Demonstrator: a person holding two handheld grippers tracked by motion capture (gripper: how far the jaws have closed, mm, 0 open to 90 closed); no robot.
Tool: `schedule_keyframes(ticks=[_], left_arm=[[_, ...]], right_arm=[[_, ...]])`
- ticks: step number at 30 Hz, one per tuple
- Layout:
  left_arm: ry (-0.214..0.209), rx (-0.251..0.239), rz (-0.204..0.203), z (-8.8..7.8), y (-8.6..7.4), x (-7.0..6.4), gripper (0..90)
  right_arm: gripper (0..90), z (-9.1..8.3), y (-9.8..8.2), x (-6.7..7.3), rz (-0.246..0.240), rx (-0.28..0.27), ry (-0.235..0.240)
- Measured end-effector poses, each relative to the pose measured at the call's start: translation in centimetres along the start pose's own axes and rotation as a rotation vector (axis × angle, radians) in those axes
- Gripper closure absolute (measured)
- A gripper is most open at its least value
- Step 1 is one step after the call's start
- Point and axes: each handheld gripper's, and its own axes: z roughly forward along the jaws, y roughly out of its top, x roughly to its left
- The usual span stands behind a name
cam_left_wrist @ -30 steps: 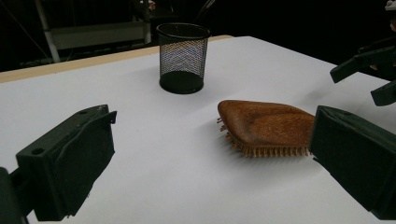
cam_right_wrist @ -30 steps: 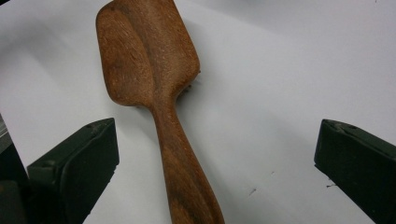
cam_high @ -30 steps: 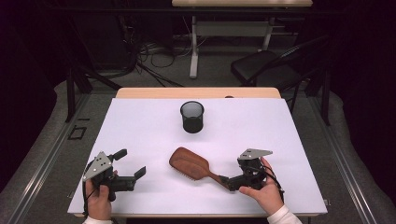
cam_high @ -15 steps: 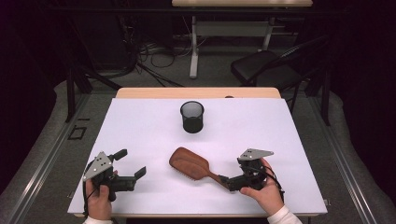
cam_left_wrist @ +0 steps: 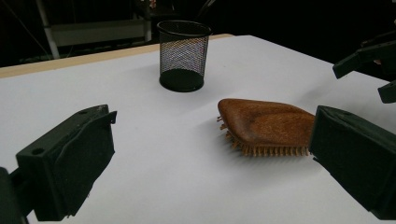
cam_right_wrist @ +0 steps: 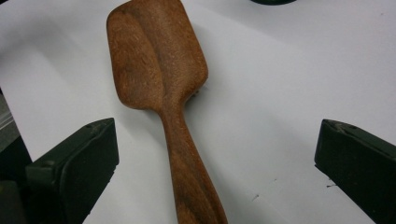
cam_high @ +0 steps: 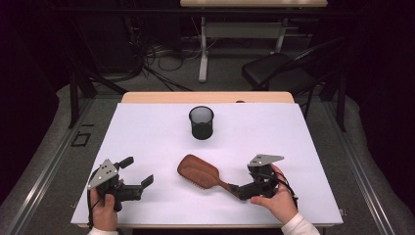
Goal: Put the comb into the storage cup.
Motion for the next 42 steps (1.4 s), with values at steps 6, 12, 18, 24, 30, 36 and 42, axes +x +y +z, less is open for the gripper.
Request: schedule_keyframes(ticks=[6,12,18,24,30,36,42], left_arm=[[0.001,-0.001,-0.001,-0.1,0.0,0.0,0.2],[0.004,-0.002,-0.004,-0.1,-0.1,0.0,0.2],[0.001,-0.002,0.001,-0.1,0.0,0.0,0.2],[0.001,0.001,0.005,-0.1,0.0,0.0,0.2],[0.000,0.003,0.004,0.0,-0.1,-0.1,0.2],[-0.001,0.005,0.006,0.0,-0.1,-0.1,0.2],[-0.004,0.004,0.008,0.1,-0.1,-0.2,0.2]], right_arm=[[0.0,0.3,0.9,0.5,-0.041,0.075,0.010],[0.0,0.8,1.5,1.1,-0.071,0.136,0.022],[0.0,1.5,1.8,2.0,-0.132,0.200,0.009],[0.0,2.2,1.9,2.3,-0.172,0.252,0.002],[0.0,2.6,2.1,3.0,-0.204,0.299,0.005],[0.0,3.1,2.4,3.5,-0.238,0.361,-0.001],[0.0,3.3,3.4,3.9,-0.249,0.413,-0.007]])
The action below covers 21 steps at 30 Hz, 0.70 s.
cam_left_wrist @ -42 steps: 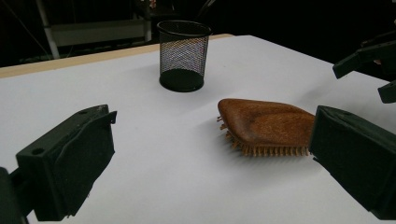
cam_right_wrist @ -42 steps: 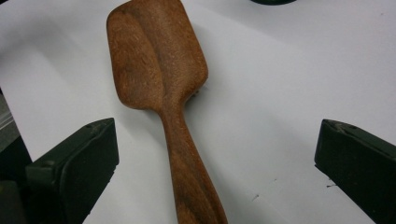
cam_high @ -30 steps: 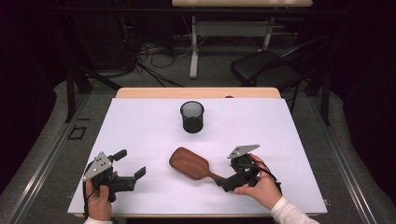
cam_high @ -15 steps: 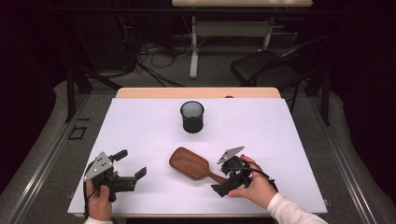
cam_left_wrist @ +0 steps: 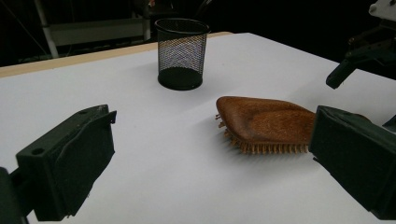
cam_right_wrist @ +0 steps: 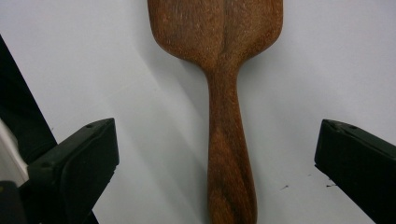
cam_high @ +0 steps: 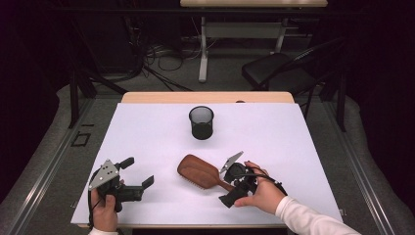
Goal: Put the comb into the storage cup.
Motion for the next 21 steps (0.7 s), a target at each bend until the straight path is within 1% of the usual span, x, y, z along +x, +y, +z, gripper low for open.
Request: schedule_keyframes(ticks=[3,11,15,18,21], left_arm=[[0.001,0.004,0.003,0.0,0.0,0.0,0.2],[-0.006,0.009,0.011,0.1,0.0,-0.1,0.2],[-0.007,0.009,0.011,0.1,0.0,-0.2,0.2],[-0.007,0.007,0.011,0.1,0.0,-0.2,0.2],[-0.007,0.008,0.012,0.1,0.0,-0.2,0.2]], right_arm=[[0.0,-0.1,0.4,-0.1,-0.007,0.007,-0.001],[0.0,0.2,1.8,0.1,-0.022,0.053,0.006],[0.0,0.5,2.4,0.2,-0.027,0.059,0.008],[0.0,1.0,3.2,0.2,-0.030,0.067,0.011],[0.0,1.2,3.5,0.2,-0.035,0.071,0.009]])
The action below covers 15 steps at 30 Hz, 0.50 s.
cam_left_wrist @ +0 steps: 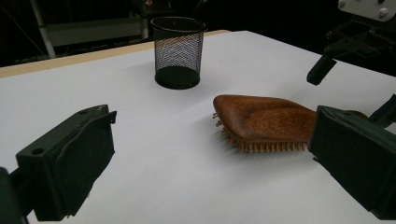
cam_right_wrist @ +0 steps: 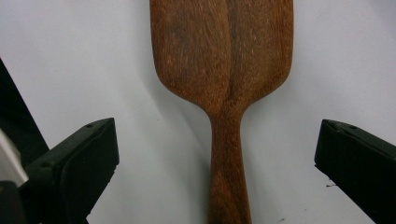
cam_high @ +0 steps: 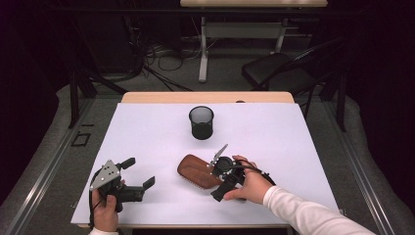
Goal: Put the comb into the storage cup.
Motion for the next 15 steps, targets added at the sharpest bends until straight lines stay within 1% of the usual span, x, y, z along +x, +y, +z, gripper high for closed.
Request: schedule_keyframes(ticks=[4,10,13,15], left_arm=[[-0.001,-0.002,-0.001,0.0,0.0,0.0,0.2],[-0.001,-0.002,0.000,0.0,0.0,0.0,0.2],[-0.001,0.002,0.001,0.0,0.0,0.0,0.2],[-0.001,0.000,-0.001,0.0,0.0,0.1,0.2]], right_arm=[[0.0,0.3,0.5,-0.2,-0.010,0.009,-0.004],[0.0,0.8,1.0,-0.4,-0.014,0.023,0.003],[0.9,1.1,1.1,-0.6,-0.022,0.032,0.006],[3.2,1.2,1.2,-0.6,-0.023,0.036,0.008]])
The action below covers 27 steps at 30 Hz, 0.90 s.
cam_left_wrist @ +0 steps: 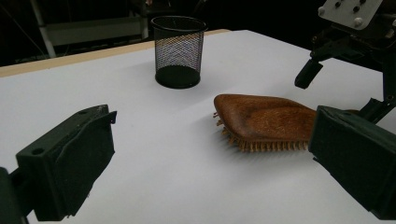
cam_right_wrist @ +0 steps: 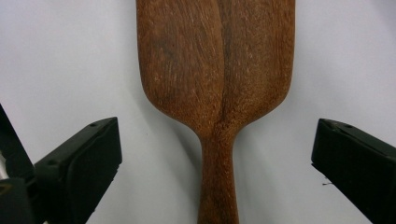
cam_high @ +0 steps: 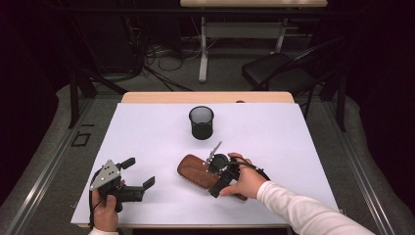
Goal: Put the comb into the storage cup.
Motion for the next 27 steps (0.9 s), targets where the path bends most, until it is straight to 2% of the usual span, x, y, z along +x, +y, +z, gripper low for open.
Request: schedule_keyframes(ticks=[15,18,21,27], left_arm=[[0.002,0.002,-0.003,0.01,-0.04,0.05,0.2],[0.003,0.002,-0.005,-0.02,-0.05,0.07,0.2],[0.003,0.002,-0.007,-0.03,-0.07,0.10,0.2],[0.003,0.002,-0.007,-0.01,-0.07,0.09,0.2]], right_arm=[[21.5,0.69,-0.03,-0.39,-0.017,0.041,-0.012],[27.5,0.87,-0.08,-0.38,-0.015,0.044,-0.010],[38.1,0.97,-0.18,-0.34,-0.006,0.038,0.010],[41.0,1.07,-0.43,-0.34,-0.003,0.048,0.019]])
